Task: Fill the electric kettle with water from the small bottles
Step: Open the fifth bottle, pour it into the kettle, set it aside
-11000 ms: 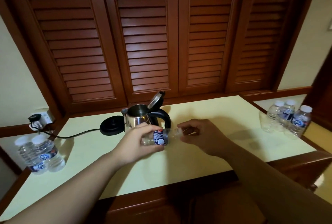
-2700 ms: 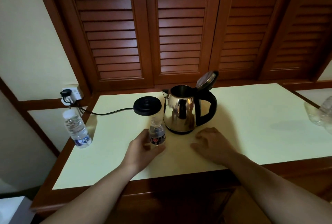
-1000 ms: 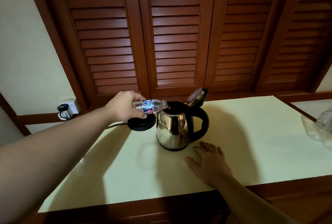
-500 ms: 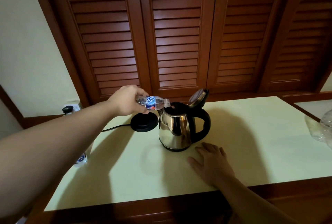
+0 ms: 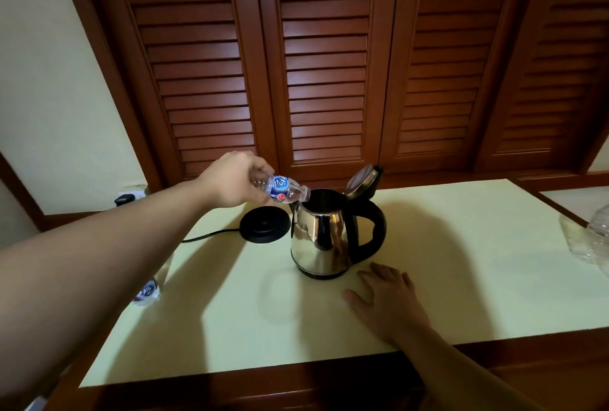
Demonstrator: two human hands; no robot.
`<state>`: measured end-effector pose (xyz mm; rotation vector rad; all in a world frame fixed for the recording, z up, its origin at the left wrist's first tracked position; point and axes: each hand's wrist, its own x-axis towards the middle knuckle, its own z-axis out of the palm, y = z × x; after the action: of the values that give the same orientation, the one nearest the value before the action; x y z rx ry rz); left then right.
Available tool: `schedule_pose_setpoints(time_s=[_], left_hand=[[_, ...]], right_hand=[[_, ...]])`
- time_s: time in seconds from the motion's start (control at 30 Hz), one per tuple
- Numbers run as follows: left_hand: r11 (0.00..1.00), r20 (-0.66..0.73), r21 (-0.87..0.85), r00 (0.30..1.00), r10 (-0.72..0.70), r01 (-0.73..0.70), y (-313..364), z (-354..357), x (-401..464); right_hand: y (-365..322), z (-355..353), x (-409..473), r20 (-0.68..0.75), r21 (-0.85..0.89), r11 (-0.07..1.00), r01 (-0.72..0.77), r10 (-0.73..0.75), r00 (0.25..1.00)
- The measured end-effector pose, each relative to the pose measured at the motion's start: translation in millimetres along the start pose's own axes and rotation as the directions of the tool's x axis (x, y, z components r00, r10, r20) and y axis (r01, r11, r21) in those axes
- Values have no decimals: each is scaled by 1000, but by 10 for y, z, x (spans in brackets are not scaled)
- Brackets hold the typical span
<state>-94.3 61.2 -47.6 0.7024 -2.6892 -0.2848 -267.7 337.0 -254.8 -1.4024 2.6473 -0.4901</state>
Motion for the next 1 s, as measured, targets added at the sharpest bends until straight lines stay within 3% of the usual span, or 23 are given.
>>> schedule_pose_setpoints(time_s=[0.37,1.0], left_hand=[[1000,17,-27,1000,-8,8,-31,-29,63],[976,-4,133,984,176,-174,1,-90,100]], right_hand=[[16,26,11,-9,-8,1000,-3,3,1000],[21,25,14,-10,-19,1000,-1,1,1000]])
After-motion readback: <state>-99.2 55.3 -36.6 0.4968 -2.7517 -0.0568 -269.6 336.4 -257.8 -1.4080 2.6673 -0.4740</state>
